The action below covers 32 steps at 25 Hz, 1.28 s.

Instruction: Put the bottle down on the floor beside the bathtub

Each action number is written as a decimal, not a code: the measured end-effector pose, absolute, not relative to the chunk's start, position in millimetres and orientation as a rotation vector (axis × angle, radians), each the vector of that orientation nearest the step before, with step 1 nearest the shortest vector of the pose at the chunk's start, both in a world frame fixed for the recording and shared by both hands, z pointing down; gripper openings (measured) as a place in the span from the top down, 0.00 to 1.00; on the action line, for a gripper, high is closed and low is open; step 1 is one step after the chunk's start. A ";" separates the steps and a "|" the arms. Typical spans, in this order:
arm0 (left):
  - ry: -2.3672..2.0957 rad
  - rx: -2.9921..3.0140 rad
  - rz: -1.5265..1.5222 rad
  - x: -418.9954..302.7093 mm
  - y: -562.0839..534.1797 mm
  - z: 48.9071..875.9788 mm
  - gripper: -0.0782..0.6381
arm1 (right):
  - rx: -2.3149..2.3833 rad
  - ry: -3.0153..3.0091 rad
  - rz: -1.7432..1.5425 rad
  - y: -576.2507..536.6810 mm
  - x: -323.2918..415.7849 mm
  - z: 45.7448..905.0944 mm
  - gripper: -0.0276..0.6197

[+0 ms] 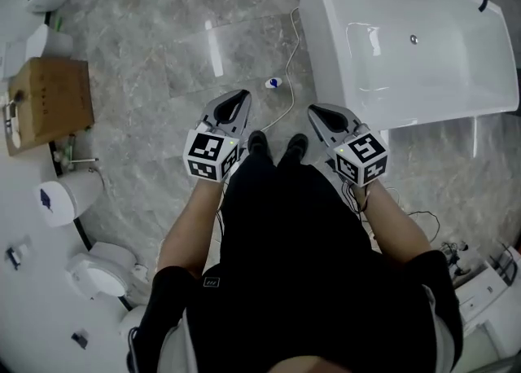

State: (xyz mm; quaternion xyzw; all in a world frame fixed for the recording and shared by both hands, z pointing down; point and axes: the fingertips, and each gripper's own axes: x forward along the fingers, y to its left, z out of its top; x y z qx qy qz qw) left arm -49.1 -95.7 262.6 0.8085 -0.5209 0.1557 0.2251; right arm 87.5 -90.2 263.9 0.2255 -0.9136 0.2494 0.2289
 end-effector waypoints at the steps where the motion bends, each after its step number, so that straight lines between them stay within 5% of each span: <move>1: -1.445 2.232 0.427 -47.5 -96.5 255.1 0.86 | 0.632 -2.526 0.685 -91.1 91.3 257.6 0.91; 15: -1.541 2.245 0.293 -32.0 -97.1 155.8 0.86 | 0.761 -2.686 0.519 -111.1 110.0 178.1 0.91; 32: -1.573 2.431 0.350 -148.5 -92.4 63.2 0.85 | 0.991 -2.895 0.427 -128.8 21.2 63.1 0.91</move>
